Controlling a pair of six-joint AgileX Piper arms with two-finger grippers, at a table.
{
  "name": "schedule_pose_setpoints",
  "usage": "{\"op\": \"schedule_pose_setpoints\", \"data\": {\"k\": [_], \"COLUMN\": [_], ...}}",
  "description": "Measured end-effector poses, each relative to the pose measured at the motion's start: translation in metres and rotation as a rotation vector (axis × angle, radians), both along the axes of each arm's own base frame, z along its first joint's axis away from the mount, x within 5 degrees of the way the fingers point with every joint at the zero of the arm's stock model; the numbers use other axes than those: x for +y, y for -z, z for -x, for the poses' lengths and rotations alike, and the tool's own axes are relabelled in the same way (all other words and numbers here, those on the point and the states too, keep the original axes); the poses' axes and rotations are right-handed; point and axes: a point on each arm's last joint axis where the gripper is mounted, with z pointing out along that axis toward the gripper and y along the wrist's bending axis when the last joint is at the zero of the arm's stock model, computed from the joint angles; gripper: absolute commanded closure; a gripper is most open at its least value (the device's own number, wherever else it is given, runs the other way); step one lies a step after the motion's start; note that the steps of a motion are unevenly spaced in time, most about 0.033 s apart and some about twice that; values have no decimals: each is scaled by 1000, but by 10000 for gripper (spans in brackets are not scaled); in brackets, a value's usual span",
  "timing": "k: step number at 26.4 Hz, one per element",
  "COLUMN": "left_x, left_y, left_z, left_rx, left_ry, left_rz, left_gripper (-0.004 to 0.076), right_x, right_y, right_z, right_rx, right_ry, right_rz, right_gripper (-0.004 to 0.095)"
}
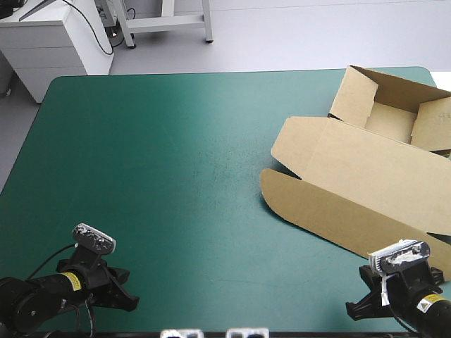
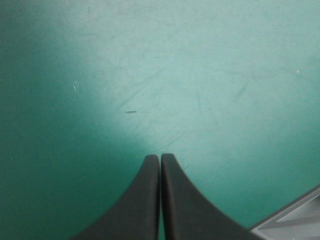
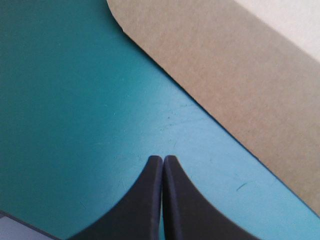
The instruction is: Fold the box
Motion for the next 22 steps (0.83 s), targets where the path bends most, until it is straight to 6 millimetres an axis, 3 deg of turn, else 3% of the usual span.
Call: {"op": "schedule_pose_setpoints", "data": {"k": [6,22], "left_x": [1,1], "left_y": [10,10], "left_z": [1,1], "left_rx": [13,10], "left_ry": [34,34], "left_rz": [-29,-28], "left_gripper": [732,732], "right_x": [0,-1], "right_y": [29,33], "right_z": [-3,-5], "right_rx": [91,85], "right_ry": [2,19], "right_rz": [-13,-20], "right_gripper": [922,922]}}
